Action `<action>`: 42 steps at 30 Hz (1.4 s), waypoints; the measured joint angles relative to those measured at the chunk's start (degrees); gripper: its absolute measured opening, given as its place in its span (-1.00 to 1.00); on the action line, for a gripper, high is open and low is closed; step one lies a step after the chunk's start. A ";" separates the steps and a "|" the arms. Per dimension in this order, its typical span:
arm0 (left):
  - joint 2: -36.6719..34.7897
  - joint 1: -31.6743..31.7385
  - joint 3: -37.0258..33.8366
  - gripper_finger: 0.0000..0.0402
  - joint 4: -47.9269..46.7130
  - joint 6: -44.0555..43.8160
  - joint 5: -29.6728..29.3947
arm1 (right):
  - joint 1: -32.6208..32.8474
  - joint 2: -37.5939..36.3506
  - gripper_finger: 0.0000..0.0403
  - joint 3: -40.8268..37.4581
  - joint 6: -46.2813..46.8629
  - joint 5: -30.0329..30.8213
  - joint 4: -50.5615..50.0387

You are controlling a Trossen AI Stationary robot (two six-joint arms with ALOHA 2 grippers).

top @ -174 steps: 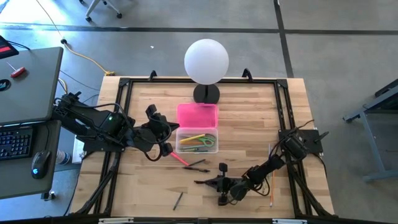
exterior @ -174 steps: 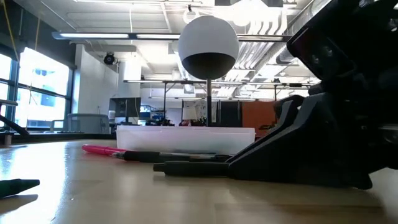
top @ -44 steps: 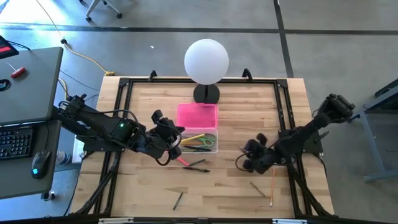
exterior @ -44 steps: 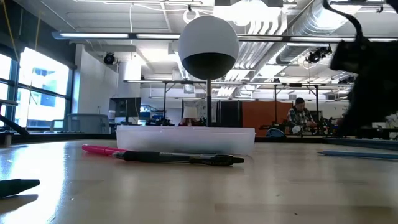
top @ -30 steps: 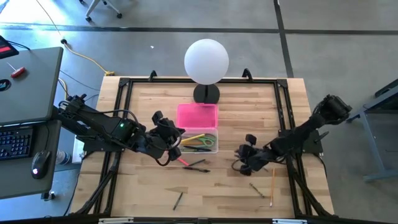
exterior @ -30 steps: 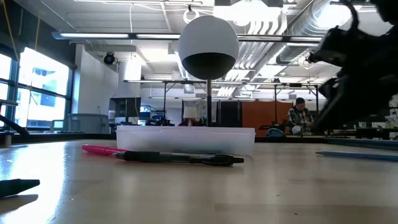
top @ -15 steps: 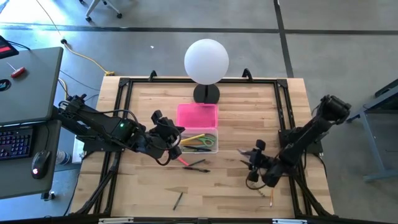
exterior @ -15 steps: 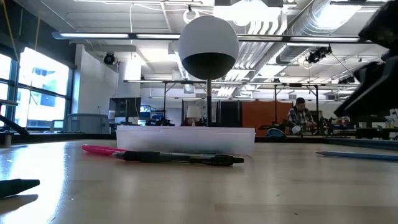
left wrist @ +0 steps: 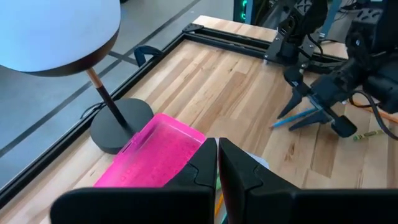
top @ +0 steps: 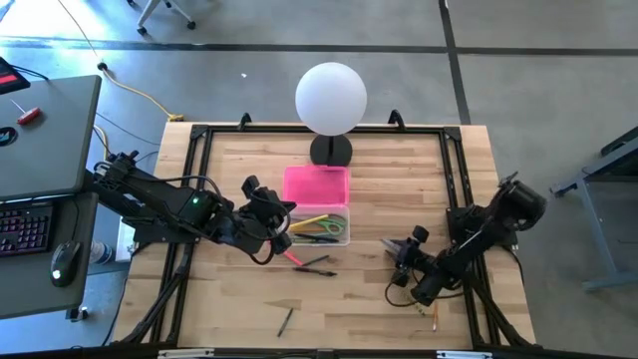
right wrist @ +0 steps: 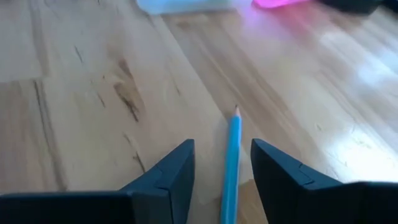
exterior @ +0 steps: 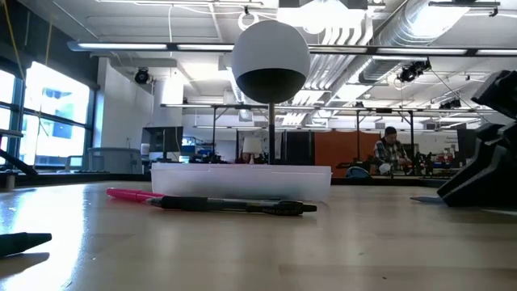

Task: Pick & place school supplies into a supply box
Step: Put the light blue pencil into the pink supply box

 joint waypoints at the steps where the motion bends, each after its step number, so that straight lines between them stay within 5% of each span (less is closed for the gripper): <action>1: 0.00 0.00 0.00 -0.77 0.00 0.00 0.08 | -0.26 2.02 -0.31 0.00 0.10 0.91 1.21; 8: 0.00 0.00 0.00 -0.77 0.04 -0.02 0.64 | -0.26 9.53 -0.43 -0.38 6.82 6.70 8.37; 16: 0.00 0.00 0.00 -0.77 0.42 -0.02 0.60 | -0.19 9.26 -0.92 -5.17 1.82 6.43 19.94; 21: 0.00 0.00 0.00 -0.77 2.19 0.03 0.69 | -1.42 7.22 -0.94 -4.63 -6.24 5.68 24.09; 33: 0.00 0.00 -0.02 -0.77 8.59 5.05 0.63 | -16.58 -9.26 -0.98 4.15 -48.29 -7.71 35.26; 38: 0.00 0.00 -0.02 -0.77 9.60 6.25 0.50 | -25.36 -6.74 -0.98 13.49 -61.44 -25.07 38.91; 42: 0.00 0.00 -0.02 -0.77 9.77 7.66 -0.02 | -30.39 -0.18 -0.98 22.43 -66.20 -33.09 36.53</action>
